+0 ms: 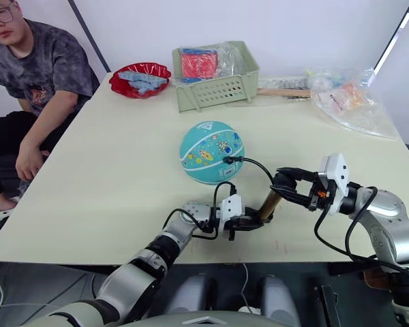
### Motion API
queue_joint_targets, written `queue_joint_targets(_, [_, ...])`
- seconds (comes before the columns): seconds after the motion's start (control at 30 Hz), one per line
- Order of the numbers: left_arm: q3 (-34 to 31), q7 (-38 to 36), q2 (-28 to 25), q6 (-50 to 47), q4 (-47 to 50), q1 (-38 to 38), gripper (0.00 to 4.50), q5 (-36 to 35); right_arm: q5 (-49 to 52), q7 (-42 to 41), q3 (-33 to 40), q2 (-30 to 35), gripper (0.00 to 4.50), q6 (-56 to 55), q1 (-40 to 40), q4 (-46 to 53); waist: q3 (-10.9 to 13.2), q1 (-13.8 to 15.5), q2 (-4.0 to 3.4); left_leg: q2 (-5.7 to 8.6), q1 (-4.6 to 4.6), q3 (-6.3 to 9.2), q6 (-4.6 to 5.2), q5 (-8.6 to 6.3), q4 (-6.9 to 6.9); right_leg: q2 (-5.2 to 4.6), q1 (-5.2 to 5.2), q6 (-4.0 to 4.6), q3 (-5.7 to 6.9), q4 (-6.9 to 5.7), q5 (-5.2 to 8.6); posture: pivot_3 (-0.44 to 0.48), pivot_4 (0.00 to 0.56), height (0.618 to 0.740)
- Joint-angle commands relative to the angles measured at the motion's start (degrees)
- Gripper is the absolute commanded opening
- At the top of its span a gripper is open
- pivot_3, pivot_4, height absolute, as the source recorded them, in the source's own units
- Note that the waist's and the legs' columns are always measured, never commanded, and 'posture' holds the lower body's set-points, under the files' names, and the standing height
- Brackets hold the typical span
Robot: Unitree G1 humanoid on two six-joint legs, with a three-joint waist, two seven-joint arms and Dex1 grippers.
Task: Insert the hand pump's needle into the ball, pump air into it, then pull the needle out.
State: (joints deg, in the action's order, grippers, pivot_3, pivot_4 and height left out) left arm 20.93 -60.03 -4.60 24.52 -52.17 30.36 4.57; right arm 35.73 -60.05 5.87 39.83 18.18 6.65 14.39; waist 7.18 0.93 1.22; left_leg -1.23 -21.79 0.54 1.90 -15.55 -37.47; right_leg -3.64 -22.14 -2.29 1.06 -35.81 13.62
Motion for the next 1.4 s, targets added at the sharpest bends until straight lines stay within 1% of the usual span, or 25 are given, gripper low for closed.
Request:
queue_joint_targets(0.03, [1.93,0.36,-1.73,-2.21,-4.40,-2.27,1.07,3.39,6.65,-0.39,6.17,2.26,1.69,3.82,2.84,2.32,0.19,0.09,-0.11,0.01,-0.02,0.00,0.00,0.00,-0.01,-0.02,-0.01,0.00,0.01,0.01,0.00,0.000,0.150,0.738])
queue_joint_targets(0.1, [1.97,0.34,-1.71,-2.18,-4.42,-2.26,1.07,3.34,8.54,-0.22,7.91,3.15,1.69,5.43,4.17,2.86,0.41,0.12,-0.19,0.04,-0.09,-0.02,0.00,0.00,-0.02,-0.06,-0.07,-0.01,-0.01,0.02,-0.01,0.000,0.150,0.738])
queue_joint_targets(0.2, [1.99,0.30,-1.67,-2.13,-4.40,-2.27,1.07,3.34,13.75,0.40,12.51,5.59,1.69,8.93,8.12,3.35,0.58,0.13,-0.29,0.06,-0.14,-0.03,0.00,0.00,-0.04,-0.07,-0.10,-0.03,-0.01,0.02,-0.01,0.000,0.150,0.738])
queue_joint_targets(0.3, [2.00,0.23,-1.60,-2.13,-4.38,-2.24,1.07,3.33,17.11,1.18,15.35,7.28,1.69,11.37,11.51,3.45,0.78,0.11,-0.40,0.07,-0.17,-0.04,0.00,0.00,-0.09,-0.08,-0.13,-0.04,-0.02,0.02,-0.03,0.000,0.150,0.738])
queue_joint_targets(0.57, [1.96,0.14,-1.65,-2.16,-4.71,-1.89,1.07,3.36,22.08,2.95,19.08,10.20,1.69,15.86,17.61,3.50,0.90,0.07,-0.48,0.07,-0.19,-0.06,0.01,0.00,-0.10,-0.08,-0.15,-0.26,-0.04,0.02,-0.16,0.000,0.150,0.738])
queue_joint_targets(0.7, [1.99,0.09,-1.71,-2.12,-4.69,-1.95,1.07,3.37,22.47,2.95,18.97,10.08,1.69,16.95,17.58,3.98,0.92,0.06,-0.52,0.07,-0.19,-0.06,0.01,0.00,-0.10,-0.08,-0.15,-0.26,-0.05,0.01,-0.16,0.000,0.150,0.738])
queue_joint_targets(0.73, [2.01,0.08,-1.70,-2.10,-4.66,-1.99,1.07,3.37,22.02,2.70,18.38,9.85,1.69,16.95,16.73,4.42,0.92,0.06,-0.52,0.07,-0.19,-0.06,0.01,0.00,-0.10,-0.08,-0.15,-0.26,-0.05,0.01,-0.16,0.000,0.150,0.738])
queue_joint_targets(0.93, [2.08,0.22,-1.57,-2.05,-4.50,-2.07,1.07,3.42,12.38,-1.13,9.36,7.50,1.69,11.96,6.82,6.40,0.72,-0.04,-0.42,0.03,-0.10,-0.04,0.01,0.00,-0.08,-0.02,-0.09,-0.26,-0.03,0.01,-0.15,0.000,0.150,0.738])
queue_joint_targets(1.1, [2.13,0.15,-1.89,-2.03,-4.08,-2.37,1.07,3.35,5.49,-2.63,3.12,4.19,1.69,5.87,3.46,3.81,0.35,-0.26,-0.23,-0.04,0.07,-0.07,0.00,0.00,-0.08,0.04,0.03,-0.42,-0.05,0.01,-0.01,0.000,0.150,0.738])
queue_joint_targets(1.27, [2.01,0.18,-2.18,-2.10,-3.86,-2.54,1.07,3.36,-2.43,-4.24,-4.47,2.22,1.69,0.05,0.69,0.77,-0.09,-0.23,-0.10,-0.05,0.08,-0.04,0.00,0.00,-0.02,0.07,0.03,-0.06,-0.05,0.00,-0.04,0.000,0.150,0.738])
queue_joint_targets(1.4, [1.78,0.34,-2.30,-2.26,-3.63,-2.58,1.07,3.29,-8.62,-2.64,-8.88,-1.04,1.69,-5.23,-0.77,-4.12,-0.31,-0.26,-0.06,-0.05,0.13,-0.04,0.00,0.00,0.02,0.15,0.03,-0.05,-0.05,0.00,-0.02,0.000,0.150,0.738])
